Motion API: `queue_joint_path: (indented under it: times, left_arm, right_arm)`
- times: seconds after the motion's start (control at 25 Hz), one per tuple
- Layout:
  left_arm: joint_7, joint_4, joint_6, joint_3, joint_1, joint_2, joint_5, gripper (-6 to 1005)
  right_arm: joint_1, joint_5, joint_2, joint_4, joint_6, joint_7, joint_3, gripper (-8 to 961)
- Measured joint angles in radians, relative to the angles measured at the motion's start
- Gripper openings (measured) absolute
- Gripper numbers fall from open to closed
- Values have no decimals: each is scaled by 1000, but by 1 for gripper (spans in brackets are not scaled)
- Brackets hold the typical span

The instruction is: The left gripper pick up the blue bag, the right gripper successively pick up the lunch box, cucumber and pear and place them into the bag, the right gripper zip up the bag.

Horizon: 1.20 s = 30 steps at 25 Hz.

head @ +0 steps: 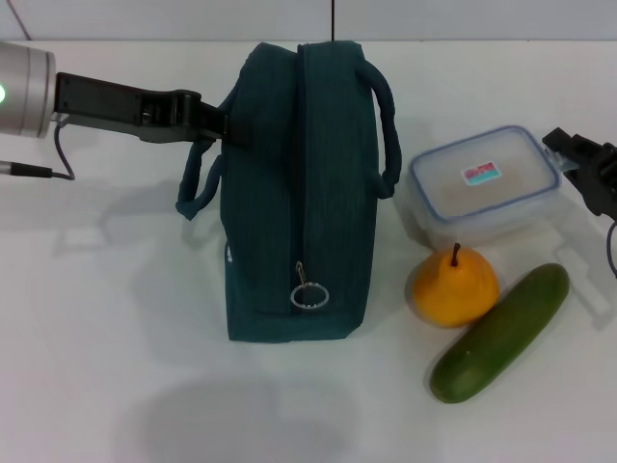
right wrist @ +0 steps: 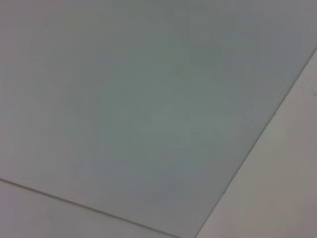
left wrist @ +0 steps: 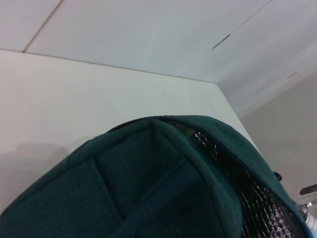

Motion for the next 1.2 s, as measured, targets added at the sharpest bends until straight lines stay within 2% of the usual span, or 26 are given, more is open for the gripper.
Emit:
queue_joint_path:
  times: [0.08, 0.28, 0.72, 1.0, 1.2]
  left_arm:
    - [0, 0, 0, 0, 0, 0, 0, 54]
    - [6, 3, 0, 0, 0, 0, 0, 54]
    - [24, 0, -1, 0, -2, -1, -11, 54]
    - [26, -1, -1, 0, -2, -3, -24, 54]
    - [26, -1, -1, 0, -2, -8, -26, 54]
  right_arm:
    - [3, -1, 0, 0, -8, 0, -7, 249]
    - [6, -3, -1, -1, -23, 0, -28, 110]
    - [-1, -3, -2, -2, -63, 32, -31, 96]
    - [-3, 7, 0, 17, -57, 372, -13, 96]
    - [-7, 8, 0, 19, -63, 503, -13, 96]
